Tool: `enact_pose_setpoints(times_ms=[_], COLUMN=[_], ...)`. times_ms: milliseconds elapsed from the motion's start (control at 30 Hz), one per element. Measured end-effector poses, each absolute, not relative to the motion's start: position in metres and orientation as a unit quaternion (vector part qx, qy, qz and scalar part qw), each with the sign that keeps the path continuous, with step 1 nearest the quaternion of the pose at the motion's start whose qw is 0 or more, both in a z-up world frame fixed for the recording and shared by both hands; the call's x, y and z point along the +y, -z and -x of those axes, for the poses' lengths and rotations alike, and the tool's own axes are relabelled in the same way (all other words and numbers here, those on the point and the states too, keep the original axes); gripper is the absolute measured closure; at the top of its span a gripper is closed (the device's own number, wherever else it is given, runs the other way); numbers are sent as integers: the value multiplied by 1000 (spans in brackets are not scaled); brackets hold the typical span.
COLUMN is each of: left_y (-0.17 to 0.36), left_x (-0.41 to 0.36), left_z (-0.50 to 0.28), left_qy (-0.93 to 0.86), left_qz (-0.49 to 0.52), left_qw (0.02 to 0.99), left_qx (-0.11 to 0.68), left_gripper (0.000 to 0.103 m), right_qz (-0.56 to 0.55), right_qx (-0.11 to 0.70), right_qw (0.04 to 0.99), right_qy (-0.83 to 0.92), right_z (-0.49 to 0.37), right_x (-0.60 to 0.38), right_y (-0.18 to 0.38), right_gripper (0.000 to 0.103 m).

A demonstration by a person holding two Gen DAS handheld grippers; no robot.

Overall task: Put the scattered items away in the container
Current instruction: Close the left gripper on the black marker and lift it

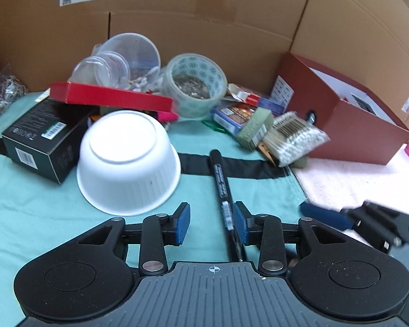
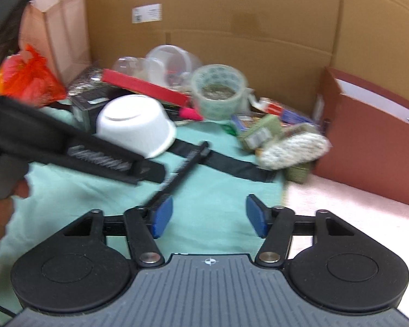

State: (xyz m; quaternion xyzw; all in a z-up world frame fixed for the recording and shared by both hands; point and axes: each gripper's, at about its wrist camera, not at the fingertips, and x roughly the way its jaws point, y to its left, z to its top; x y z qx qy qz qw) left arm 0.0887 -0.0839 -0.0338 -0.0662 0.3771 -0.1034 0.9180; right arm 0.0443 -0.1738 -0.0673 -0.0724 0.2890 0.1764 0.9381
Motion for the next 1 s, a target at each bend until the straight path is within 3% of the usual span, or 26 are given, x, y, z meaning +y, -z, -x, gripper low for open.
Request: enact_pose_setpoints(times_ms=[367,600,900,967,1000], left_y=[35,40,51,50,50], left_x=[-74,-91,-118,-119,-120], left_z=[-100,-109,-137,-141,-143], left_qy=[103,96,85,83,81], left_qz=[75,93,108,105,101], left_qw=[914,913,900,900,899], left_qx=[384,386,413,416,418], left_gripper=[54,51,49,50,63], right_qz=[73,74,89,88,86], right_qx=[299,315,316,316,317], right_qw=[928,926,926,927,927], right_qy=[-212,-196,-188,-183,-180], right_z=[-49,-50,-41,-41,-41], right_x=[-145,-154,-168,-172,-174], right_y=[74,77,77,77,77], right_gripper=[50,69,71,71,71])
